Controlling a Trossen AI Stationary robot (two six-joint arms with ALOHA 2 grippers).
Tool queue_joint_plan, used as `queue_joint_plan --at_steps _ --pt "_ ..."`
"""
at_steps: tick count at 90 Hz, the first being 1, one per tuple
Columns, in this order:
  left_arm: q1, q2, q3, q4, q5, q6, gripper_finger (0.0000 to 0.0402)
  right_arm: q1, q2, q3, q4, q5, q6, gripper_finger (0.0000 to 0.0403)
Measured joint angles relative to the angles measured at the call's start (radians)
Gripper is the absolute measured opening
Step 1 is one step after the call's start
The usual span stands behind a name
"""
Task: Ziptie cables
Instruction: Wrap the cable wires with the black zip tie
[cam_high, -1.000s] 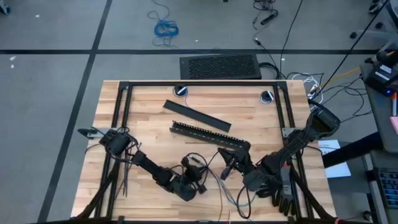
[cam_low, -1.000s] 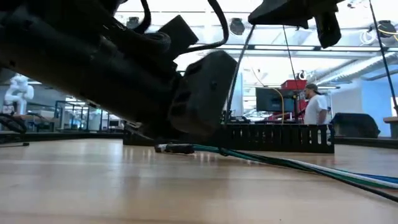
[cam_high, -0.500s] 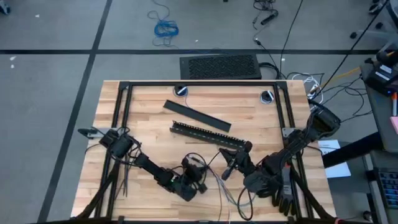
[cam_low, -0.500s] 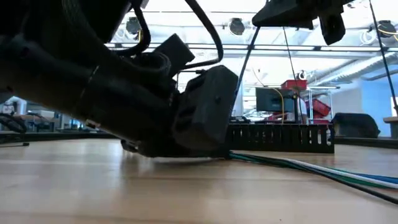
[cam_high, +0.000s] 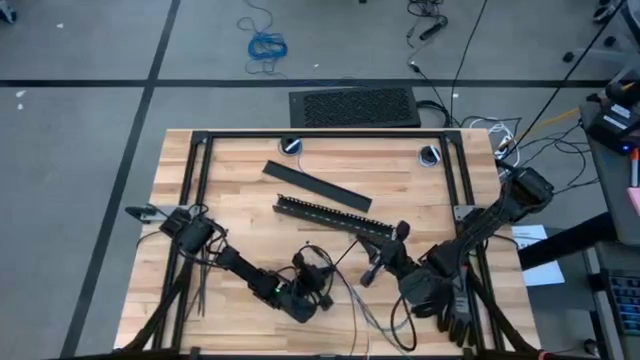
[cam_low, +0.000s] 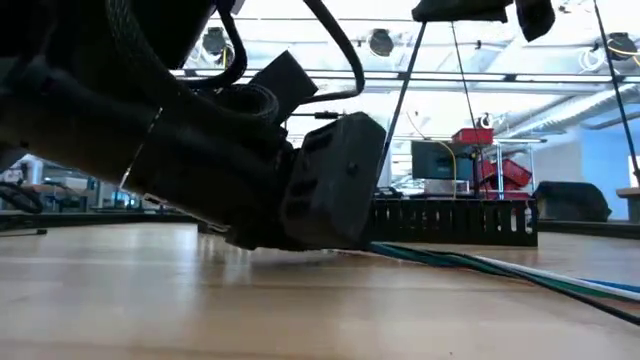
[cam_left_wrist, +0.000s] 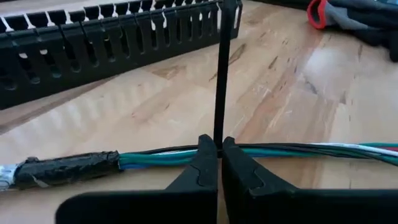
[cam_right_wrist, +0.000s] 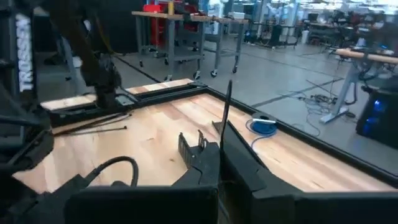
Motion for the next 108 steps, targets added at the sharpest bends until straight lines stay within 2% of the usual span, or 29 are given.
queue_joint_plan --at_steps 6,14,30,42,56,69,79,92,108 --pt "-0.007 -0.002 -0.002 0.031 0.015 0.074 0.0013 -0.005 -0.001 0.003 -0.019 -0.063 0.012 0.0" --pt "-0.009 -0.003 -0.002 0.078 0.091 0.179 0.0047 -0.015 -0.001 0.004 -0.062 -0.141 0.04 0.0001" --pt "0.004 -0.004 0.012 0.104 0.175 0.181 0.0139 -0.037 -0.003 0.004 -0.083 -0.268 -0.004 0.0035" --pt "-0.001 -0.004 0.026 0.106 0.158 0.177 0.0184 -0.041 -0.003 0.004 -0.213 -0.262 0.025 0.0072" --pt "-0.028 -0.042 0.043 0.083 0.122 0.177 0.019 -0.05 -0.003 0.003 -0.456 -0.175 0.209 0.0092" --pt "-0.063 -0.085 0.043 -0.033 -0.017 0.177 0.019 -0.045 -0.002 0.002 -0.629 -0.128 0.344 0.0093" --pt "-0.085 -0.13 0.042 -0.095 -0.112 0.177 0.0191 -0.027 -0.001 0.002 -0.659 -0.133 0.36 0.0093" --pt "-0.095 -0.177 0.043 -0.222 -0.138 0.131 0.0191 0.008 -0.001 0.002 -0.664 -0.145 0.362 0.0093" --pt "-0.095 -0.189 0.043 -0.309 -0.227 0.098 0.0191 0.013 -0.001 0.002 -0.74 -0.128 0.431 0.0094"
